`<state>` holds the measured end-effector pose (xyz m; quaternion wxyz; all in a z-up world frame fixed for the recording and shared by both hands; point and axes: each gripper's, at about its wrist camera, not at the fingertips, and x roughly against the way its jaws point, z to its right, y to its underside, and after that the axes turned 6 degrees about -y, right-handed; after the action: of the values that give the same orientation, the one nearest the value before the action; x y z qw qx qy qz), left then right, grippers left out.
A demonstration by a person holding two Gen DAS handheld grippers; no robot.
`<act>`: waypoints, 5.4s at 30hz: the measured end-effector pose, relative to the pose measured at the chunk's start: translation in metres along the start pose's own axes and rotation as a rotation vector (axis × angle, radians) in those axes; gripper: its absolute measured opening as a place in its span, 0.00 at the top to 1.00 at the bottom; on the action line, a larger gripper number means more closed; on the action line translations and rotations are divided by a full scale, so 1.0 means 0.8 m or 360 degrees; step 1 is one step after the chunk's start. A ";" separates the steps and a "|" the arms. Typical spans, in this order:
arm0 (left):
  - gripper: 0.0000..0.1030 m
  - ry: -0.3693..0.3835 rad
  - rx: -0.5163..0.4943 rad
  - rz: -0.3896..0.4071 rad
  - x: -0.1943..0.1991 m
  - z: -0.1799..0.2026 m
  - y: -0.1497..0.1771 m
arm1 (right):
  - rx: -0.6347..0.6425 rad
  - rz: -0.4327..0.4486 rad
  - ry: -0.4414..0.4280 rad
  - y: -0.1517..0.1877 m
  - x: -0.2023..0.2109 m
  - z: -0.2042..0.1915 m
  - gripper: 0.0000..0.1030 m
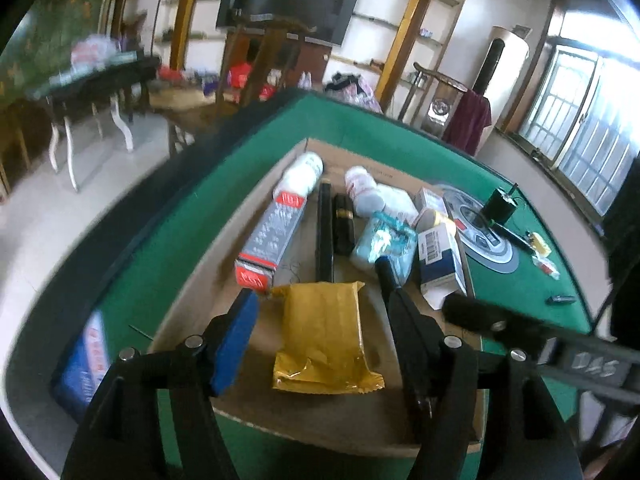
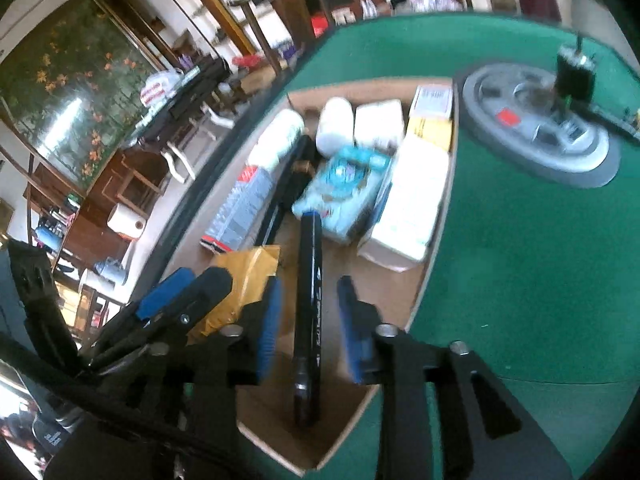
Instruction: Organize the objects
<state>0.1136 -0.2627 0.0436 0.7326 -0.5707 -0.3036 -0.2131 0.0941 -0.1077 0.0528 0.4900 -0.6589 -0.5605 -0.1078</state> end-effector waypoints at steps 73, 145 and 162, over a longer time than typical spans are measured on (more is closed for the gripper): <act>0.34 0.0068 -0.0509 -0.0038 0.006 0.202 0.046 | -0.0851 0.0455 0.0699 -0.091 0.237 0.457 0.29; 0.78 0.0378 -0.0506 -0.0302 -0.071 0.271 0.038 | -0.0471 0.0234 0.0719 -0.021 0.204 0.337 0.89; 0.77 0.0469 -0.0306 -0.0166 0.013 0.196 0.028 | -0.0335 0.0371 0.0468 0.007 0.239 0.240 0.88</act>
<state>0.1042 -0.1049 0.0606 0.6992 -0.5841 -0.2006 -0.3602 0.0871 0.1612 0.0863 0.5041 -0.7440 -0.3886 -0.2033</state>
